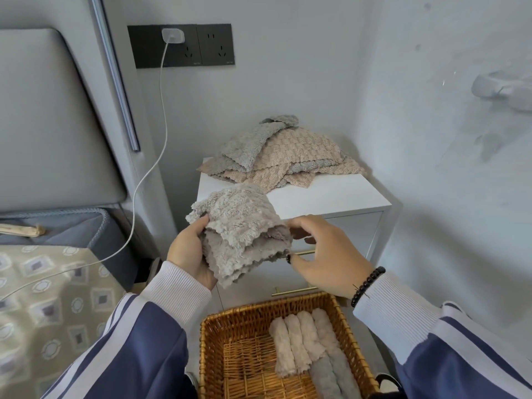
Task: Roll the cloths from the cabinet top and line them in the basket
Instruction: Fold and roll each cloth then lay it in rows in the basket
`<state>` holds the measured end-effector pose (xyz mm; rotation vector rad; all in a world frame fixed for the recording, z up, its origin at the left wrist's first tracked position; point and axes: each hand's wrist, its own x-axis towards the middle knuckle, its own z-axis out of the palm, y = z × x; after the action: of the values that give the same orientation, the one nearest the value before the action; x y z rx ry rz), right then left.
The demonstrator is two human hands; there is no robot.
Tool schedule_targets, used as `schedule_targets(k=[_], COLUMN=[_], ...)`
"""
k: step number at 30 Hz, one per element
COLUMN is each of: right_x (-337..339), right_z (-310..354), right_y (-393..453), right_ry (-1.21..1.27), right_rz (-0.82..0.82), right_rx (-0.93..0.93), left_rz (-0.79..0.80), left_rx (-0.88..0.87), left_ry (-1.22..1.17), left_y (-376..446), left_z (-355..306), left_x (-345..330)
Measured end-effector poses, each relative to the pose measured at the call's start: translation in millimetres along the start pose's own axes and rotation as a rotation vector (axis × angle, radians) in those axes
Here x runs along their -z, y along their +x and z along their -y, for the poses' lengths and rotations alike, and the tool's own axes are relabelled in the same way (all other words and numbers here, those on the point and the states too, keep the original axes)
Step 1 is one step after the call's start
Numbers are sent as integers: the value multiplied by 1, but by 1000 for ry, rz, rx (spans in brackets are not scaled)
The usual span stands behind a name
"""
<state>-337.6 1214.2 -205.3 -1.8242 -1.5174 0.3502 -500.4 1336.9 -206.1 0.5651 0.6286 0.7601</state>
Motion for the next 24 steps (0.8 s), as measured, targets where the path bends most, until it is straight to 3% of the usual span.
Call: schedule_targets(k=[5,12,14,18,21,24], right_x=[-11,-8,-6,-8,-8,-9], right_z=[2,0,-2,-5,3,9], right_y=[0,3,4,-3,-6,-8], right_ry=[53,-15,-79,-185,-7,197], right_rz=[-143,-473,-407,-63,-147,-186], right_rx=[95,183,122,78,144,38], left_rz=[20,-17,-15,5,46,132], left_rx=[-2,15,-4,-23,-34,11], left_ry=[10,-51,-44,3,134,275], left_y=[-1,2,2,3,2,-3], left_z=[0,-1,1,5,13,27], left_x=[-3,-8,-11,-15,-22,-27])
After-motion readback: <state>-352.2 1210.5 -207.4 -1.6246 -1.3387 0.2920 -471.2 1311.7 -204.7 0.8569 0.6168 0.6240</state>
